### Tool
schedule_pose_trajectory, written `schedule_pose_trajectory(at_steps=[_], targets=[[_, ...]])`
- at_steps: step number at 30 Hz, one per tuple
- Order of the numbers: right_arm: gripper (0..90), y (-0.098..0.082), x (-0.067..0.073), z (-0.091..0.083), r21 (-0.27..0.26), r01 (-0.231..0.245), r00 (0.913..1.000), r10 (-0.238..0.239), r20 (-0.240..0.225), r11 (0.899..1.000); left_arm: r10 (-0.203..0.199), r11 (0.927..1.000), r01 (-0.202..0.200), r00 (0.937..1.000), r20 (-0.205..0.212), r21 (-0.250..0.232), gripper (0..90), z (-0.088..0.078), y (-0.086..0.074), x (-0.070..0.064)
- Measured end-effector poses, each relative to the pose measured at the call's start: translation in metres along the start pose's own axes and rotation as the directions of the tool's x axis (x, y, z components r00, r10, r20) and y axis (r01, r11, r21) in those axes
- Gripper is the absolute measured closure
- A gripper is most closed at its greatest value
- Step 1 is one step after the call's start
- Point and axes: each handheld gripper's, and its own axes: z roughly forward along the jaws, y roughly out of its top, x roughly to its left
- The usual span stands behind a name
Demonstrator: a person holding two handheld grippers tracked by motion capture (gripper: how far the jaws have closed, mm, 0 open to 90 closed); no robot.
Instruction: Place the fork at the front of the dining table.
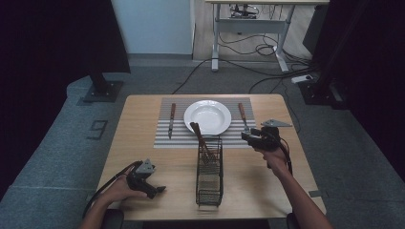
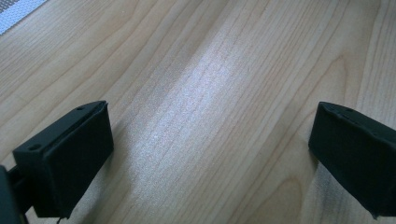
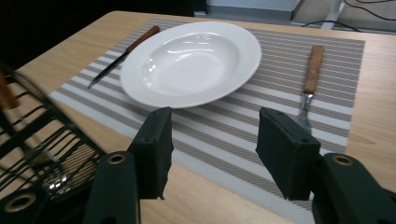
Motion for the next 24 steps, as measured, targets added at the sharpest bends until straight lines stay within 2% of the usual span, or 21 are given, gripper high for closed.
schedule_pose_trajectory(at_steps=[12,15,17,24], targets=[[45.3,-0.026,0.027,-0.019,-0.014,0.023,0.9962,-0.025,-0.083,1.0,-0.003,1.0,0.003,1.0,-0.002,0.0,0.0,0.0,0.0,0.0],[44.6,-0.034,0.032,-0.019,0.009,0.043,0.994,-0.042,-0.101,0.999,-0.003,1.0,0.003,1.0,-0.002,0.0,0.0,0.0,0.0,0.0],[44.3,-0.037,0.033,-0.017,0.02,0.048,0.9938,-0.046,-0.101,0.999,-0.004,1.0,0.004,1.0,-0.003,0.0,0.0,0.0,0.0,0.0],[42.8,-0.037,0.029,-0.017,0.011,0.031,0.9956,-0.03,-0.089,0.999,-0.004,1.0,0.004,1.0,-0.003,0.0,0.0,0.0,0.0,-0.001]])
